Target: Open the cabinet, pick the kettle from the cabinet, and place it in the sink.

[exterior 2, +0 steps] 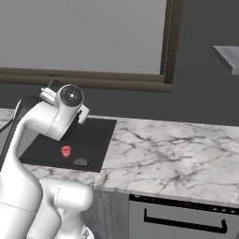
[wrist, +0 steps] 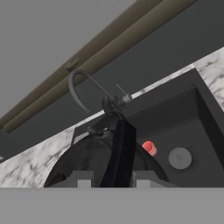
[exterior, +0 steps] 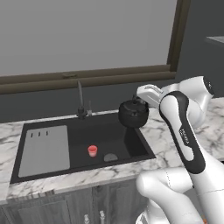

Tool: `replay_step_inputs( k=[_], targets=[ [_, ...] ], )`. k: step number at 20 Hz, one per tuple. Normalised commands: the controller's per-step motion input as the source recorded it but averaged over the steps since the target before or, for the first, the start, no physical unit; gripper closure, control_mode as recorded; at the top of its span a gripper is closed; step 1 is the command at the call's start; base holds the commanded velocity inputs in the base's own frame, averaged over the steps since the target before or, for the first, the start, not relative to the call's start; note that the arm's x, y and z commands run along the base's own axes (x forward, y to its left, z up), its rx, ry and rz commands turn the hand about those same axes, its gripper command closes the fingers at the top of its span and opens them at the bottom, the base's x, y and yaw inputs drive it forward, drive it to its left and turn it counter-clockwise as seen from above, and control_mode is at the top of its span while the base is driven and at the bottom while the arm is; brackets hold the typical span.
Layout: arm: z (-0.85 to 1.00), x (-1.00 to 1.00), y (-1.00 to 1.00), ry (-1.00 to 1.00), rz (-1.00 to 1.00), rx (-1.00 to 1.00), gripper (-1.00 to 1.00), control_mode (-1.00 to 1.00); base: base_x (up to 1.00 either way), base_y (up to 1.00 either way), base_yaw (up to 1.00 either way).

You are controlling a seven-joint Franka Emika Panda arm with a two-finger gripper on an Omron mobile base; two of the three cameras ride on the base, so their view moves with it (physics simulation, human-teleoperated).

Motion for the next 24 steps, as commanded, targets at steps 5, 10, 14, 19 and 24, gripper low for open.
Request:
replay_step_inputs(
  k=[5,10,14,19,24],
  targets=[
    [0.0,0.0,0.0,0.0,0.0,0.0,1.0,1.0,0.38,0.22,0.0],
    [0.0,0.0,0.0,0.0,0.0,0.0,1.0,1.0,0.35,0.23,0.0],
    [0.0,0.0,0.0,0.0,0.0,0.0,1.0,1.0,0.42,0.22,0.0],
    [0.0,0.0,0.0,0.0,0.0,0.0,1.0,1.0,0.48,0.22,0.0],
    [0.0,0.0,0.0,0.0,0.0,0.0,1.0,1.0,0.13,0.07,0.01]
  ],
)
